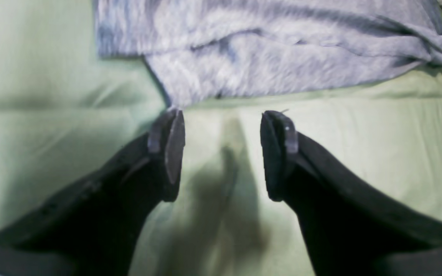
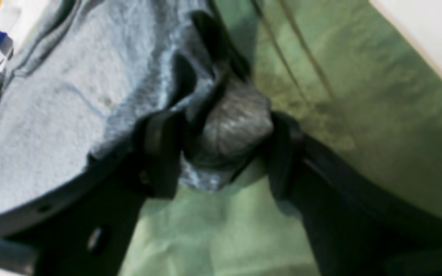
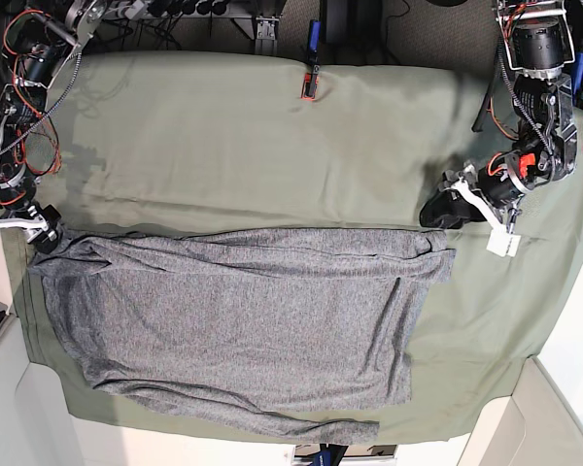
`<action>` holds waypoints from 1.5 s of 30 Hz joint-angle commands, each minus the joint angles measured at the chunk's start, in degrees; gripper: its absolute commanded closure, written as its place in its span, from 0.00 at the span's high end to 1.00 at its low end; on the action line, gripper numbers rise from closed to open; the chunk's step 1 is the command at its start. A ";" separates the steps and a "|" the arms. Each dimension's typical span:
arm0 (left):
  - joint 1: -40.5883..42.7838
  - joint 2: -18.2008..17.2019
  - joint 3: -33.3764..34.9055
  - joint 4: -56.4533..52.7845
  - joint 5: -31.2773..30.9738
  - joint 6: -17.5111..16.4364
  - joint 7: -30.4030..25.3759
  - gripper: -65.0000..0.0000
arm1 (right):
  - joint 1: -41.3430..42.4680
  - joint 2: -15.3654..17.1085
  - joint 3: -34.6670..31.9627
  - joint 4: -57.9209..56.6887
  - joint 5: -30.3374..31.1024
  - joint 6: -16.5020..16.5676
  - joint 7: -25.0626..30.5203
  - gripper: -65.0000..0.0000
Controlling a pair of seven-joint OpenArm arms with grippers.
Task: Fold the T-shirt properly
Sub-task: 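Drag the folded edge further across the shirt with both grippers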
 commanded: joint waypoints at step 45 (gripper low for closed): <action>0.96 -5.22 -2.32 12.90 4.04 -0.52 -0.81 0.00 | -7.78 -1.38 -2.29 24.94 4.72 5.64 -11.65 0.00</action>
